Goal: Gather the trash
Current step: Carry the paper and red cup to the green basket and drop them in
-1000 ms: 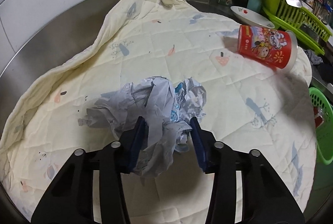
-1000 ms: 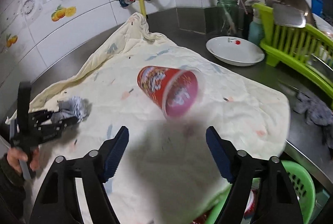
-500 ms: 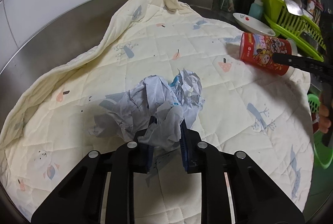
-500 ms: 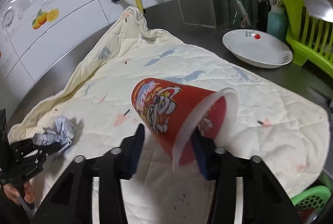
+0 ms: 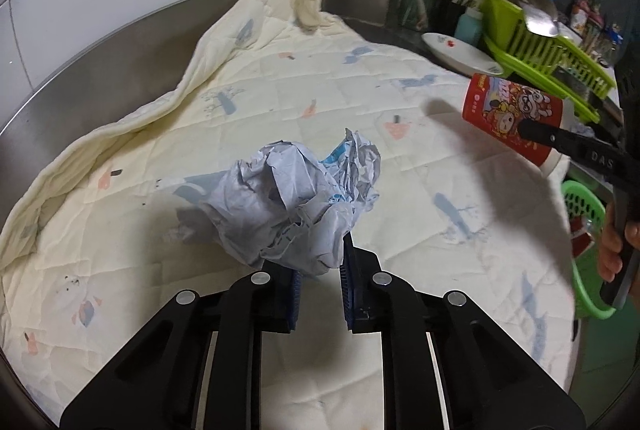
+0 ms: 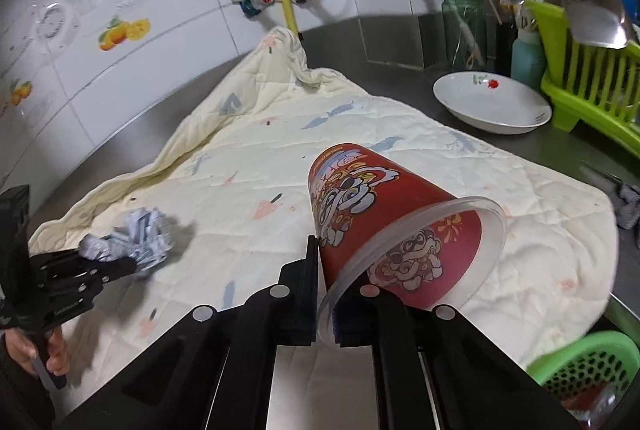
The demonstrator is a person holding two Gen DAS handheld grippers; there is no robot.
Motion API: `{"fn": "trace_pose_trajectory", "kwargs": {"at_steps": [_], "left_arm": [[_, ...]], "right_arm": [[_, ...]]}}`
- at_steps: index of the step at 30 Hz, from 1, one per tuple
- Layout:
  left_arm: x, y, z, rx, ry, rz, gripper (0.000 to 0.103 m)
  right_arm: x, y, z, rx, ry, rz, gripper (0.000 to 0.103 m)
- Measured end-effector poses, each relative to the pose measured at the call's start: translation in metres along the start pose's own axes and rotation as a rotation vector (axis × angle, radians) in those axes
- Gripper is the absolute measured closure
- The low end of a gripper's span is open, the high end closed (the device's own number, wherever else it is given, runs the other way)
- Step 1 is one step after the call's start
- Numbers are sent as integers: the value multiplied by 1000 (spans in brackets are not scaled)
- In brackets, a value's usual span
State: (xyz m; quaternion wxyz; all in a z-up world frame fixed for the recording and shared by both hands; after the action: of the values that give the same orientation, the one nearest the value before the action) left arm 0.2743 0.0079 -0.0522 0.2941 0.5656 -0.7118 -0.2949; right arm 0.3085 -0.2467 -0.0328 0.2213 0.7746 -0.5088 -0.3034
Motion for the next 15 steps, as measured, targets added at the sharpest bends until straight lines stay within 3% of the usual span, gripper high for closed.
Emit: {"fn": "trace_pose_trajectory", "kwargs": {"at_steps": [7, 15], "left_arm": [[34, 19, 4, 20, -47, 82, 89], [92, 41, 7, 50, -118, 188, 89]], "right_arm": [[1, 67, 36, 21, 14, 64, 98], [49, 137, 93, -6, -61, 197, 97]]}}
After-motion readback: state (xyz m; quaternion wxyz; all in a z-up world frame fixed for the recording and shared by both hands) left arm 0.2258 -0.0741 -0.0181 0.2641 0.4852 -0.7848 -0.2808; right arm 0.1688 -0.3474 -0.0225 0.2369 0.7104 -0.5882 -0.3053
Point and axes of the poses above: each gripper's, at about its wrist camera, not at the fingertips, and y roughly against the way its jaws point, x to its right, z to its underside, the point moved 1 cm from there along -y, roughly the way its jaws point, and after that the axes turned 1 degree about y, right-handed, at the moved point
